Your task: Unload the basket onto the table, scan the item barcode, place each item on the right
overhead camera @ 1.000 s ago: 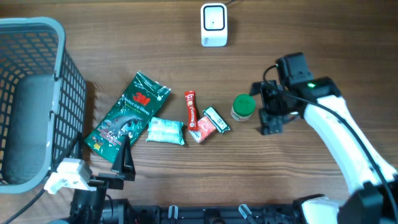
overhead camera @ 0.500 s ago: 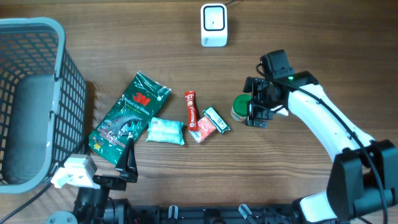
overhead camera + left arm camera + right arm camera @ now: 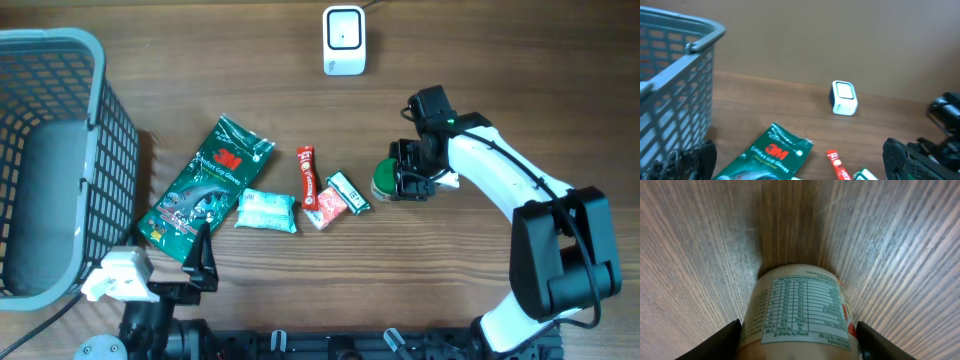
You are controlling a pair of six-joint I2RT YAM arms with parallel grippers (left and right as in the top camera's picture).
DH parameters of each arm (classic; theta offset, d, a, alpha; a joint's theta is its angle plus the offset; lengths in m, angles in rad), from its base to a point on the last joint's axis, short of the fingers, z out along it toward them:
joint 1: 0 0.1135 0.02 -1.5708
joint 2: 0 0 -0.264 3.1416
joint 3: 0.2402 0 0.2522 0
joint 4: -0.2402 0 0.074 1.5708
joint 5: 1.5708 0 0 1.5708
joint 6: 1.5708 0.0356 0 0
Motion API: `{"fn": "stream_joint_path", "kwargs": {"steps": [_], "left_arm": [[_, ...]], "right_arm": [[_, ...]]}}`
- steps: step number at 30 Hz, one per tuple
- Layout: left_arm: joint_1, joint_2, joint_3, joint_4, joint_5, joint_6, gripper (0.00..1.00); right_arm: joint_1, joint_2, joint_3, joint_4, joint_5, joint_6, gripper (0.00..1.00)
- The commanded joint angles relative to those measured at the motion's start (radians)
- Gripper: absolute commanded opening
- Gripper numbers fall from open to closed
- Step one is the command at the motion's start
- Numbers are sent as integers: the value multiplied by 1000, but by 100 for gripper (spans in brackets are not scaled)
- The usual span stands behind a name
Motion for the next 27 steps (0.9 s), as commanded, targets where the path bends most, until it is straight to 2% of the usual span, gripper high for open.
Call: {"fn": "stream_joint_path", "kwargs": {"steps": [1, 4, 7, 9, 12, 20, 21, 22, 24, 27], "left_arm": [[2, -8, -31, 0, -72, -5, 100], [2, -8, -84, 8, -70, -5, 100], [2, -8, -131, 37, -38, -5, 100], [2, -8, -140, 59, -18, -5, 100], [2, -8, -140, 110, -11, -5, 100], [2, -8, -153, 159, -10, -5, 100], [2, -8, -166, 173, 3, -5, 100], [2, -8, -180, 192, 22, -5, 100], [2, -8, -217, 234, 63, -5, 100], [2, -8, -275, 283, 69, -4, 100]], "right_arm": [[3, 21, 14, 29, 85, -150, 57], [0, 21, 14, 100, 85, -388, 56], [-17, 19, 28, 110, 78, -735, 56], [-35, 19, 52, 60, 82, -946, 56], [-68, 19, 84, -49, 100, -1147, 56], [-77, 20, 85, -188, 104, -1437, 58], [-77, 20, 85, -200, 108, -1437, 61], [-77, 20, 85, -206, 108, -1437, 69], [-77, 19, 85, -214, 107, -1435, 97], [-77, 19, 97, -248, 108, -1437, 100]]}}
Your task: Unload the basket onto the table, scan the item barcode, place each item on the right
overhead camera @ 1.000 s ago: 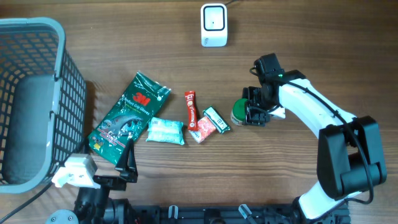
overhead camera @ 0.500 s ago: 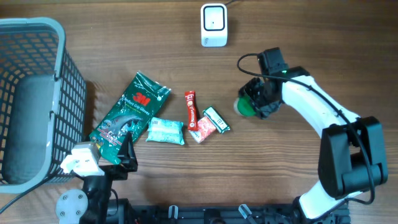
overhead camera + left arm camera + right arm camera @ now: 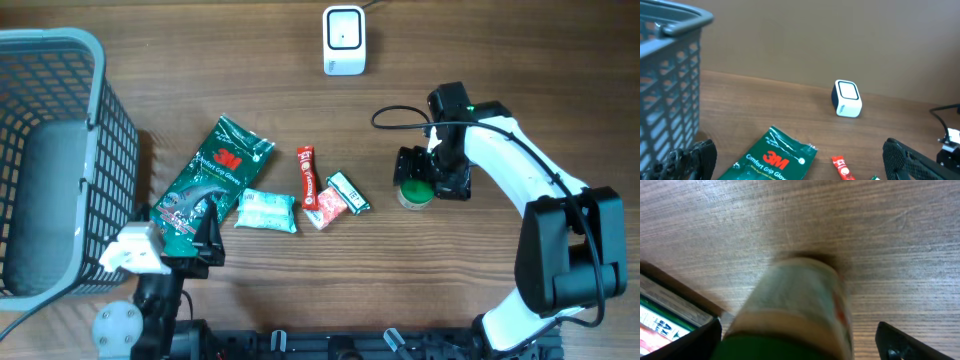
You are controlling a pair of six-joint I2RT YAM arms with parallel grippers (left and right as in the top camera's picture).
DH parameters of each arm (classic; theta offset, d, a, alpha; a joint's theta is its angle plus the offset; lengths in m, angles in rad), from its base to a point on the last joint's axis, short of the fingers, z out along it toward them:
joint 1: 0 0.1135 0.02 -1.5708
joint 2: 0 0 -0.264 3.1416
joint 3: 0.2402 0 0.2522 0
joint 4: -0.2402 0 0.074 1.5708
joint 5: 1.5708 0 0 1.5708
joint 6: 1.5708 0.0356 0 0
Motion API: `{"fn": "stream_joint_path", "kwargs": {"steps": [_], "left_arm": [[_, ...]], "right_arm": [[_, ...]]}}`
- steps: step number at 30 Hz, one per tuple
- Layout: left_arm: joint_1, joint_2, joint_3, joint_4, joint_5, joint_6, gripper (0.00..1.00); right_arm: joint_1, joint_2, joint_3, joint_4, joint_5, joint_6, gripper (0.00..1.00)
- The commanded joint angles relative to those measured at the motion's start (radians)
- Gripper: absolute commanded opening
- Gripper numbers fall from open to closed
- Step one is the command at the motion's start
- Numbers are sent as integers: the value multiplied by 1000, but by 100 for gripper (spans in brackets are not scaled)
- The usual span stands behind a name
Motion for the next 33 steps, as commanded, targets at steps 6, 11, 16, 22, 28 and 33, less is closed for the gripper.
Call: {"fn": "stream_joint_path", "kwargs": {"steps": [6, 11, 16, 22, 28, 33], "left_arm": [[2, -8, -164, 109, 222, 109, 100], [2, -8, -193, 48, 221, 107, 100], [2, -8, -195, -27, 221, 108, 100], [2, -8, -220, 23, 234, 262, 100], [2, -8, -315, 190, 256, 266, 100], [2, -8, -332, 282, 266, 325, 100]], "right_arm": [[3, 14, 170, -121, 11, -27, 100], [3, 14, 208, -171, 42, -2, 100], [47, 14, 206, -209, 185, 106, 100], [108, 14, 206, -205, 203, 142, 100], [123, 14, 204, -231, 248, 238, 100], [123, 14, 204, -256, 251, 240, 100]]}}
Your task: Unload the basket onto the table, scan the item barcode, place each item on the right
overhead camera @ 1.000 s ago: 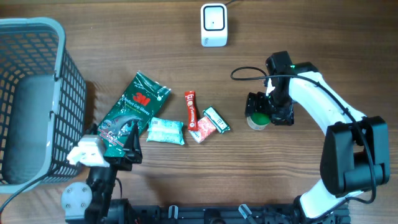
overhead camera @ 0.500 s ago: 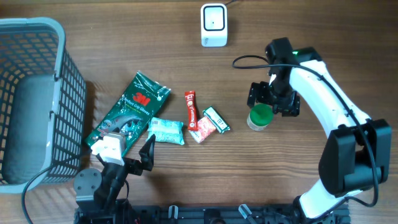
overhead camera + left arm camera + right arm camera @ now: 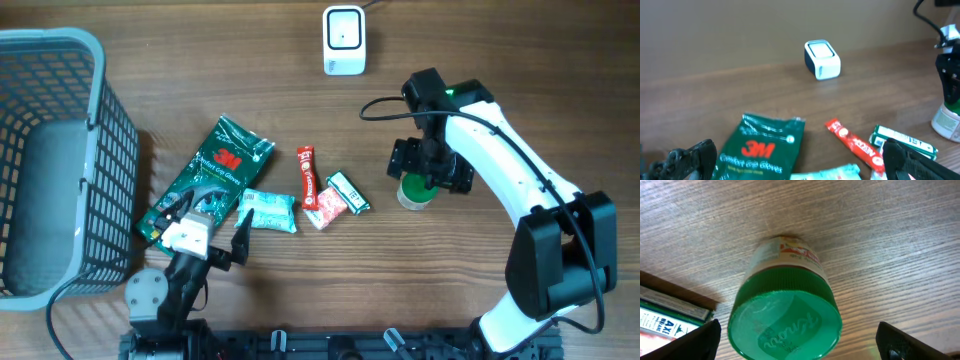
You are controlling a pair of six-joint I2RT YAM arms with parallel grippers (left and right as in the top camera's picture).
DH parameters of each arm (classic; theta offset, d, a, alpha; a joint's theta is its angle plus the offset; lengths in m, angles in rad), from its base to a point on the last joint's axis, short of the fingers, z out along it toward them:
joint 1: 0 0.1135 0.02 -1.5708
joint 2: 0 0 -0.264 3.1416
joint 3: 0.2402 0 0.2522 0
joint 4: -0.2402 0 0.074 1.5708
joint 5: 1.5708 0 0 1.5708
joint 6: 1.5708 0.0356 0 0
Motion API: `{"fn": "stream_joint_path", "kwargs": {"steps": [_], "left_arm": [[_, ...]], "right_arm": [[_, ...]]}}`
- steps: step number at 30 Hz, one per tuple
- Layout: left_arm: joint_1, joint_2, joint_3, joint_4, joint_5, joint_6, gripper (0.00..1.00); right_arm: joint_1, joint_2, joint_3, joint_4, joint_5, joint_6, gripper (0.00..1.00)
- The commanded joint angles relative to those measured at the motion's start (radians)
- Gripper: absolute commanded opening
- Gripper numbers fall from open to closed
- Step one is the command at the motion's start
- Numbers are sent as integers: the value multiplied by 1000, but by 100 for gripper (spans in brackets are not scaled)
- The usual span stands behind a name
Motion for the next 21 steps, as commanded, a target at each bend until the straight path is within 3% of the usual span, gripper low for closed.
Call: {"fn": "stream_joint_path", "kwargs": {"steps": [1, 8, 12, 19, 21], "left_arm": [[2, -8, -11, 11, 26, 52, 100], [2, -1, -37, 22, 25, 66, 100], [2, 24, -37, 22, 25, 34, 100], [2, 75, -37, 22, 25, 33, 100], [2, 81, -37, 22, 25, 33, 100]], "right_arm": [[4, 7, 13, -18, 28, 26, 99], [4, 8, -8, -6, -5, 43, 100], [4, 10, -83, 105, 2, 39, 100], [4, 11, -123, 172, 5, -204, 100], [4, 11, -123, 171, -1, -242, 93]]}}
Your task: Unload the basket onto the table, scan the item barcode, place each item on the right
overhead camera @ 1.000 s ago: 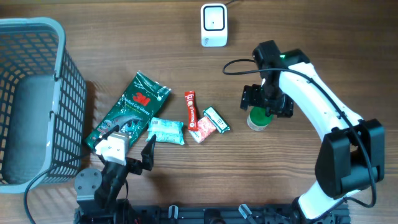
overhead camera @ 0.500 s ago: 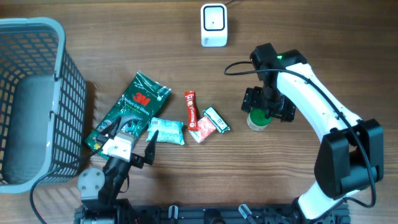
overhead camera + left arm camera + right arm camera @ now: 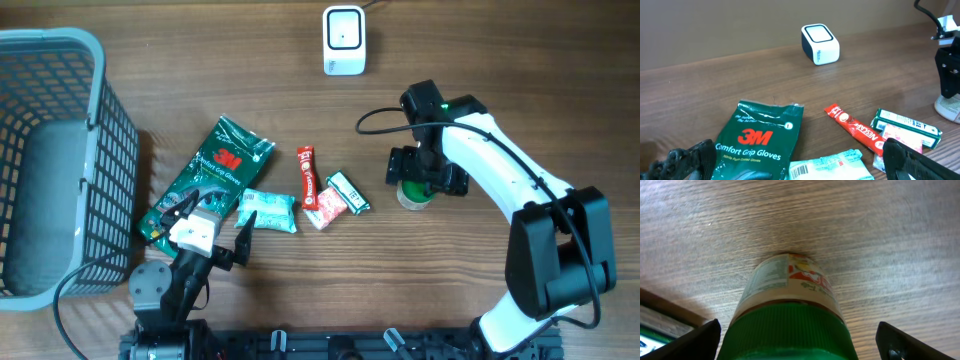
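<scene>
A small jar with a green cap (image 3: 790,305) stands upright on the wooden table, right of the loose packets, also seen in the overhead view (image 3: 412,196). My right gripper (image 3: 421,178) straddles it from above, open, with a finger on either side of the cap and gaps showing (image 3: 799,342). The white scanner (image 3: 343,40) stands at the table's far edge, also in the left wrist view (image 3: 820,38). My left gripper (image 3: 212,247) is open near the front edge, facing the packets (image 3: 797,162).
A grey basket (image 3: 95,60) fills the left side. Between the arms lie a green 3M gloves pack (image 3: 205,180), a mint wipes pack (image 3: 266,211), a red stick (image 3: 307,172), a pink sachet (image 3: 325,207) and a green-white box (image 3: 348,192). A black cable (image 3: 375,112) loops above the right wrist.
My right gripper has come down, so the cap that was below it now sits level between its open fingers. The left gripper has shifted slightly nearer the packets.
First the jar lay on its side between my right fingers, beside the green-white box. Then it was further right and coming upright. Then it stood upright with the gripper open above it, now lower around the cap. My left gripper went from beside the basket toward the packets.
</scene>
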You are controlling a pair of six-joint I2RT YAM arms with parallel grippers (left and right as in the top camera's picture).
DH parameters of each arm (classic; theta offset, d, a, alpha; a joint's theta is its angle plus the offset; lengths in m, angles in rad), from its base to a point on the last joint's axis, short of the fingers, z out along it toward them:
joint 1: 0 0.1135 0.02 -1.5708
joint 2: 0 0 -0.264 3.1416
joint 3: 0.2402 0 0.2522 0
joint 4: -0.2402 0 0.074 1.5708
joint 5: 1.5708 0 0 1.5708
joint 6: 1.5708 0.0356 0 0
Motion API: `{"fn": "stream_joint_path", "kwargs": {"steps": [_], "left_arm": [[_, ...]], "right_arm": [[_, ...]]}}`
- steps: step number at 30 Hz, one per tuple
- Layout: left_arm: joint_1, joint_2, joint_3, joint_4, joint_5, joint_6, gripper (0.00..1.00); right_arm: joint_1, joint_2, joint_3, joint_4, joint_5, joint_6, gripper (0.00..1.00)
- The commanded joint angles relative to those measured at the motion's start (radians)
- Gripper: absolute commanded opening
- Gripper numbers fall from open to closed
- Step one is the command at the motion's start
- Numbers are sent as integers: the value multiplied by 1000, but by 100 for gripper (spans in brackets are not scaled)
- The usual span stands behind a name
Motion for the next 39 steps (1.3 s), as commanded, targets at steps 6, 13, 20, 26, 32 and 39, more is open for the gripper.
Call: {"fn": "stream_joint_path", "kwargs": {"steps": [6, 13, 20, 26, 32, 39], "left_arm": [[2, 11, -10, 7, 12, -9, 100], [2, 11, -10, 6, 12, -9, 100], [2, 11, -10, 7, 12, -9, 100], [2, 11, -10, 7, 12, -9, 100], [2, 11, -10, 7, 12, -9, 100], [2, 11, -10, 6, 12, -9, 100]], "right_arm": [[4, 10, -5, 12, -102, -37, 79], [3, 10, -5, 9, -103, 35, 57], [-1, 10, -3, 36, -166, 383, 63], [-3, 10, 23, 31, -166, 371, 70], [-4, -2, 122, -75, -162, 315, 72], [-4, -7, 122, -57, -68, 281, 83]]}}
